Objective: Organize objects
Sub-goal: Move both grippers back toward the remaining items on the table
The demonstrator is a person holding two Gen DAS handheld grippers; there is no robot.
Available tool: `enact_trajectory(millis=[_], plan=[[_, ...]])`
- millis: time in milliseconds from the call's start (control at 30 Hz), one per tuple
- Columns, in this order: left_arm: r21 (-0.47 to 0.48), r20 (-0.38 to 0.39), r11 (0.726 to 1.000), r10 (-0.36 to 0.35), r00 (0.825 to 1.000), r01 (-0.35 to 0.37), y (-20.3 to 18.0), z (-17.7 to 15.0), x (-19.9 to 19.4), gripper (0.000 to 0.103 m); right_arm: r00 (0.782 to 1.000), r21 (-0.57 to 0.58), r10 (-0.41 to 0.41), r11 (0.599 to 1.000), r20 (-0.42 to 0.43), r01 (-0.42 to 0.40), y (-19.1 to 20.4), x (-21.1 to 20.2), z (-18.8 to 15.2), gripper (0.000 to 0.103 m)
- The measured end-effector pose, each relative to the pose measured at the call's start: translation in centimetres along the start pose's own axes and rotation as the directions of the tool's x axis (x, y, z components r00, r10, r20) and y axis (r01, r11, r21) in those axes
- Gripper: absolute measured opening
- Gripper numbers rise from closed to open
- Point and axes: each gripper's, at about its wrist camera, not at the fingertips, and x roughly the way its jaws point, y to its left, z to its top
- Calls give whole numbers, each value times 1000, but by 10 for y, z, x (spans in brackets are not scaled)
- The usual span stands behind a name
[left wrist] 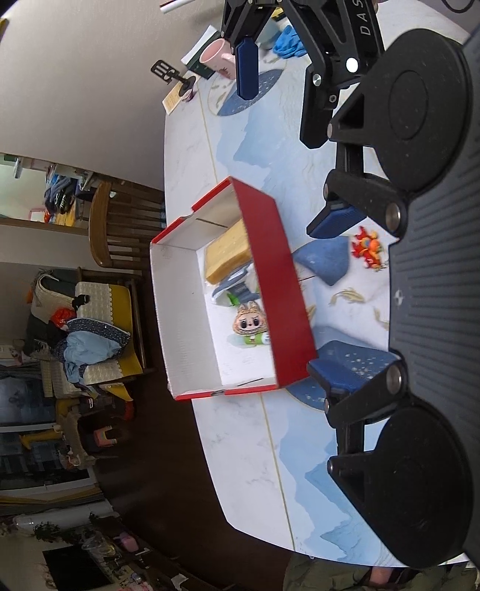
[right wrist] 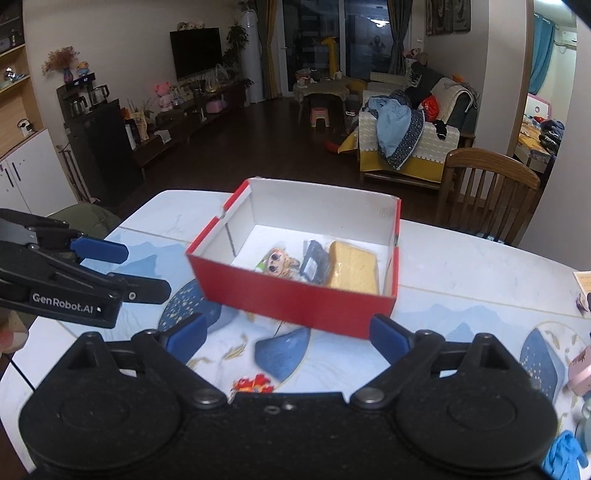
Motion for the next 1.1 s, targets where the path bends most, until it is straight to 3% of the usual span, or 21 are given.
enact_trajectory(millis=[133, 200, 467, 633, 767, 1100], plan=[[11, 18, 1000, 6, 1000, -6, -1, -20, -11, 71, 1000, 16, 11, 1000, -10, -11, 7, -6, -19, 99], [16, 32, 1000, 14, 999, -15, -2, -30, -16, 78, 1000, 16, 16, 1000, -16, -16, 11, -8, -30, 101], [-14, 65, 1000, 9, 998, -8, -6, -79, -27, 79, 998, -24, 15, 1000, -59, -16, 22, -9, -75, 102], [-24, 33, 999, -44, 999, 44, -13, -109, -21, 80, 995, -32, 0, 999, -104, -4, 25, -4, -101, 102], [-61, 9, 995, -73, 997, 73, -19, -133, -14, 101, 991, -28, -10, 1000, -132, 6, 24, 1, -118, 102], [-117, -83, 989, -101, 991, 91, -51, -187, 8, 103, 981, -96, -5, 995, -192, -14, 24, 19, -154, 101]])
